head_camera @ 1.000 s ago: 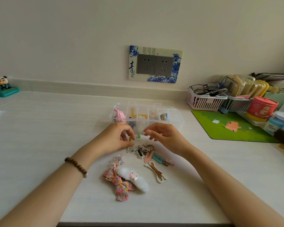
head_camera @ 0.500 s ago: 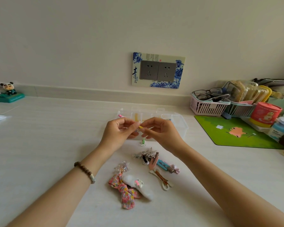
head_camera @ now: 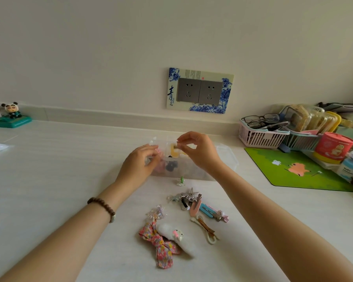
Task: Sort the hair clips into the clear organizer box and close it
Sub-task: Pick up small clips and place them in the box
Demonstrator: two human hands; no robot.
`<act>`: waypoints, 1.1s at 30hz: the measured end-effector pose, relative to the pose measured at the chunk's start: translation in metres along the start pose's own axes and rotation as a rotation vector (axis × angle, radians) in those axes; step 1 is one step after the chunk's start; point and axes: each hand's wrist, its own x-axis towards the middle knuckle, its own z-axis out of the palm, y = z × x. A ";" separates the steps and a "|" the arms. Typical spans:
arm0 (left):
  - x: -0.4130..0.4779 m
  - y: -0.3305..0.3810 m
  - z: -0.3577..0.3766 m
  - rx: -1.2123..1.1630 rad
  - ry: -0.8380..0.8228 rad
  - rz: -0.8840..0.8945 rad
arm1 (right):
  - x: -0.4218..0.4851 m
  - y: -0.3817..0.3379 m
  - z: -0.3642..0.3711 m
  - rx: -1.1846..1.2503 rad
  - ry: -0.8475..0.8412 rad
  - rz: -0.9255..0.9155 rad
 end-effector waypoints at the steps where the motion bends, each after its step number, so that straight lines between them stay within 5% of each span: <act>1: -0.001 -0.001 -0.001 -0.013 -0.002 0.004 | 0.001 -0.001 -0.001 -0.025 -0.005 -0.009; 6: -0.003 -0.003 -0.007 -0.104 -0.045 0.019 | -0.021 -0.009 -0.019 0.057 -0.064 -0.097; 11: -0.005 -0.002 -0.010 -0.085 -0.045 0.039 | -0.062 -0.005 -0.031 -0.026 -0.422 -0.059; 16: -0.010 0.000 -0.009 -0.095 -0.039 0.046 | -0.072 0.006 -0.027 -0.162 -0.607 -0.044; 28: -0.012 0.008 -0.007 -0.026 0.076 0.135 | -0.080 0.004 -0.024 0.033 -0.601 0.046; 33: -0.017 0.020 -0.005 -0.051 -0.021 0.170 | -0.079 0.007 -0.024 -0.046 -0.612 -0.036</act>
